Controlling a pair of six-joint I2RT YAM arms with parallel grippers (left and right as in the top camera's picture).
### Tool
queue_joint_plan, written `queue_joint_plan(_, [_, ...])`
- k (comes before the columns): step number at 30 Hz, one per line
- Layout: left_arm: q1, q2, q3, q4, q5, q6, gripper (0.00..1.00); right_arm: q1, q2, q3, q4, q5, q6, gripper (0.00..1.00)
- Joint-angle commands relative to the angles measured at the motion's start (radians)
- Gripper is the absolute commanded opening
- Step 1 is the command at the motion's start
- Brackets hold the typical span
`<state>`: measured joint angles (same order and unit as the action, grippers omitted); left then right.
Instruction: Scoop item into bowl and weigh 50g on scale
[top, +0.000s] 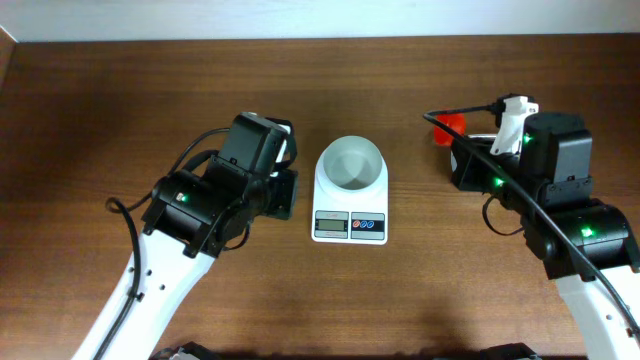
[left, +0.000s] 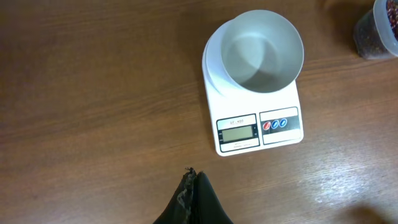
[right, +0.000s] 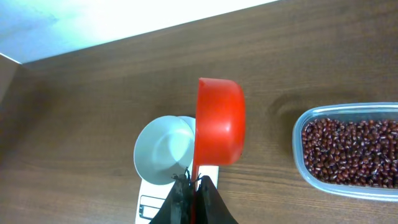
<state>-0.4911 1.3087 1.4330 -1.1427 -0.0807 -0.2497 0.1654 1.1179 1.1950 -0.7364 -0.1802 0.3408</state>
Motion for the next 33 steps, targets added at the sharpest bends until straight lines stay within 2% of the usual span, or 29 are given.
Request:
queue_joint_plan(1, [0.0, -0.008, 0.011, 0.011, -0.015, 0.016, 0.0, 0.004, -0.012, 0.022, -0.01, 0.016, 0.008, 0.04])
queue_joint_plan(5, [-0.017, -0.008, 0.008, 0.013, -0.017, 0.097, 0.0, 0.004, -0.012, 0.022, -0.011, 0.016, 0.008, 0.04])
queue_joint_plan(8, [-0.117, -0.005, 0.008, 0.043, -0.018, 0.171, 0.0, 0.004, -0.012, 0.022, -0.013, 0.016, 0.008, 0.04])
queue_joint_plan(16, [-0.235, 0.146, 0.006, 0.07, -0.022, 0.203, 0.0, 0.004, -0.012, 0.022, -0.017, 0.016, 0.008, 0.04])
queue_joint_plan(25, [-0.275, 0.352, 0.006, 0.162, -0.007, 0.214, 0.0, 0.004, -0.012, 0.022, -0.016, 0.051, 0.008, 0.04])
queue_joint_plan(33, [-0.309, 0.433, 0.004, 0.189, -0.007, 0.221, 0.0, 0.001, -0.012, 0.022, -0.016, 0.115, 0.008, 0.04])
